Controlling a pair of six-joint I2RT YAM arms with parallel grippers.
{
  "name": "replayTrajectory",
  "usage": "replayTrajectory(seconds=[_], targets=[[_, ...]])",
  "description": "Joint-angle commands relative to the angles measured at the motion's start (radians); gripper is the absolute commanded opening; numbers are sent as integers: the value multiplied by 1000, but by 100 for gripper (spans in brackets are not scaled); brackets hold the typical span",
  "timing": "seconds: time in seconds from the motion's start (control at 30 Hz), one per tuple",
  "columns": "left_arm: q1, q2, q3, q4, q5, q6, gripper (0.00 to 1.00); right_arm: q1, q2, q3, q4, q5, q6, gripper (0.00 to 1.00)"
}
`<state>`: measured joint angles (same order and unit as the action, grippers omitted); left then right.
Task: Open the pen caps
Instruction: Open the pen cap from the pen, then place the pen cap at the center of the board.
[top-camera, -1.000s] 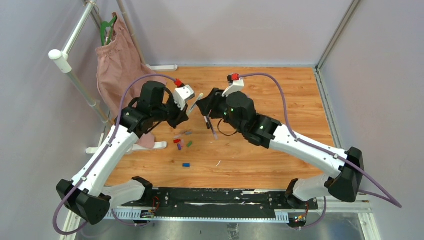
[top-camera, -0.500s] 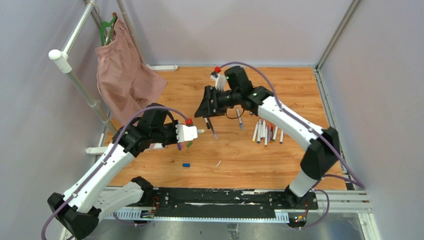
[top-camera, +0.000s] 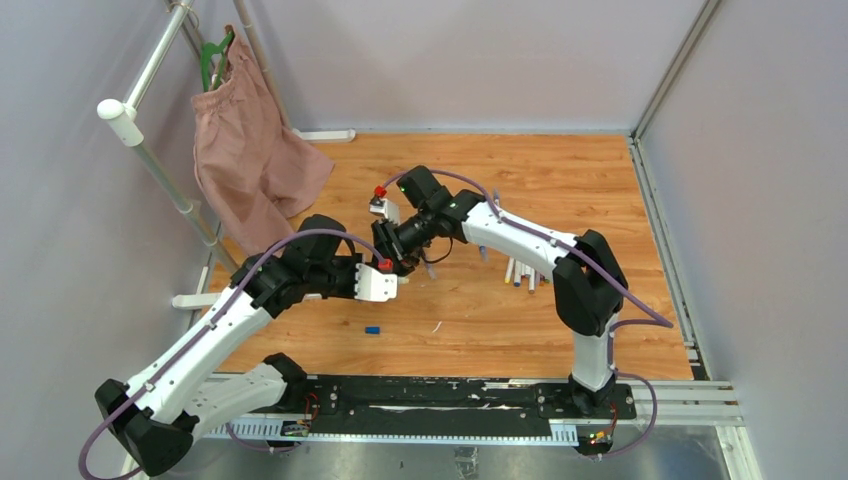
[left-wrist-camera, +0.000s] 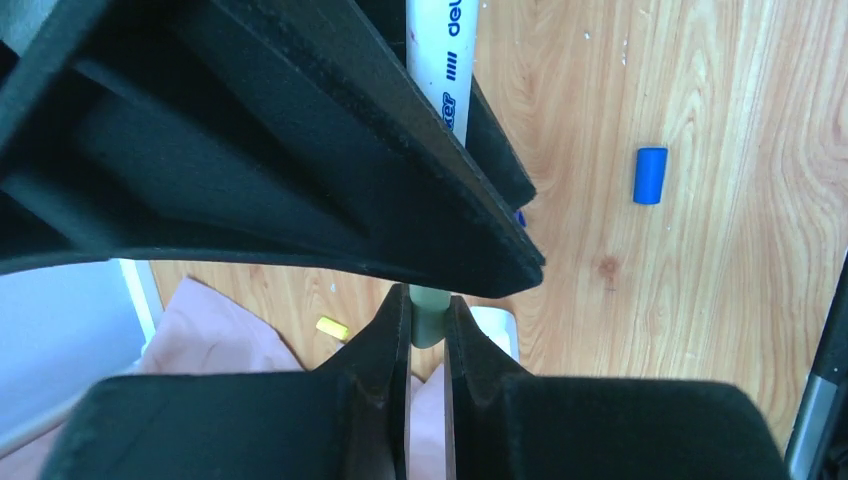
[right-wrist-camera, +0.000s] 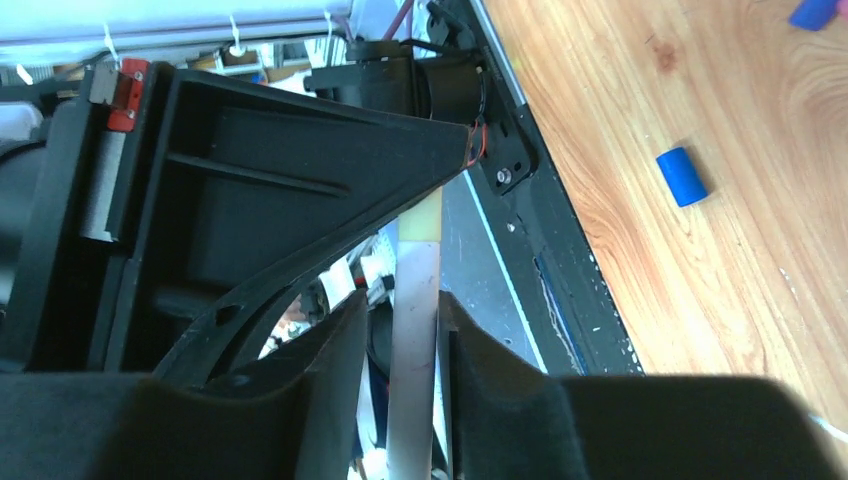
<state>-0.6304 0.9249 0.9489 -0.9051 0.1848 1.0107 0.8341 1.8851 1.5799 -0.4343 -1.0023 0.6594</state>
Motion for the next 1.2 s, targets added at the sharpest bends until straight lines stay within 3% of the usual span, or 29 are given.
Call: replayTrajectory(seconds=[0.0, 0.13, 0.53, 0.67, 0.8, 0.97, 1.17], targets=[[-11, -3, -22, -18, -20, 66, 0, 15, 36, 7, 28, -99, 36, 28], [-11, 3, -38, -17, -50, 97, 0, 13, 4, -70, 60, -106, 31, 0], [12, 59, -150, 27, -367, 262, 0, -89, -286, -550, 31, -93, -96, 0], [14, 89, -131, 64, -350, 219, 0, -121, -364, -623, -14, -56, -140, 0], [13, 136, -75, 69, -221, 86, 0, -162, -407, -627, -22, 5, -157, 0], [7, 222, -43, 86, -74, -60, 0, -314, -488, -630, -97, 357, -175, 0], [-8, 423, -34, 164, -106, -165, 0, -404, -561, -609, -102, 864, -171, 0]])
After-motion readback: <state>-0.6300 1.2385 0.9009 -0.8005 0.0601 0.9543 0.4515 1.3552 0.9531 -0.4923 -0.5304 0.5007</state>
